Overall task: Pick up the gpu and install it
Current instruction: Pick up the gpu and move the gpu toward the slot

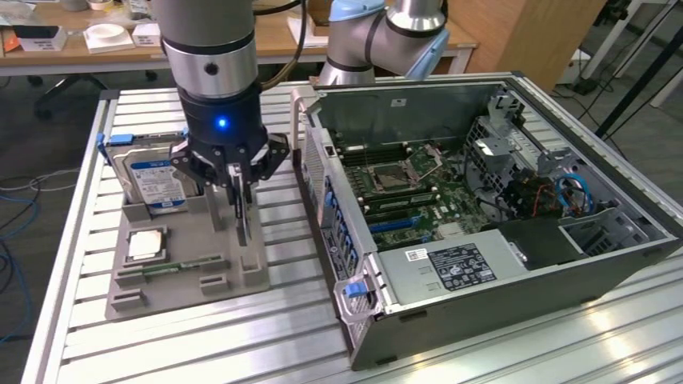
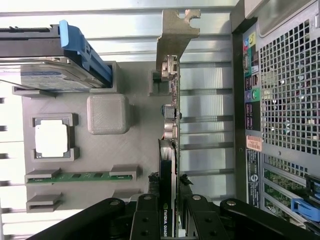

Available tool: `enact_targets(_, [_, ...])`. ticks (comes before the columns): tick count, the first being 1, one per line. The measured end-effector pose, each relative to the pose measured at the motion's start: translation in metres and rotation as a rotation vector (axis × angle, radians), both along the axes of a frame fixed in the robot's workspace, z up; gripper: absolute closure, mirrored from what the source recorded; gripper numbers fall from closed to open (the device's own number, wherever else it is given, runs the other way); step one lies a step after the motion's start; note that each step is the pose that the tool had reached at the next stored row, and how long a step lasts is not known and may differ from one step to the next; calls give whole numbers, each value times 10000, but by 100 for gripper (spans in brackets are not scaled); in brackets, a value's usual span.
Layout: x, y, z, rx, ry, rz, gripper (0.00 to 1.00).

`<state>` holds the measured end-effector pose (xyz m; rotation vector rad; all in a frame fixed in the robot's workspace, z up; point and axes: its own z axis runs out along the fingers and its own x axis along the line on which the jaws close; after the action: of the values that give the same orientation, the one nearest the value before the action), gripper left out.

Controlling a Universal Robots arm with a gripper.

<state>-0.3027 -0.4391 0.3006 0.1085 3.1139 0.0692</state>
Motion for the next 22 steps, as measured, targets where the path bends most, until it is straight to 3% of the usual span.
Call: enact_targets(22, [0, 0, 95, -1, 0, 0, 74])
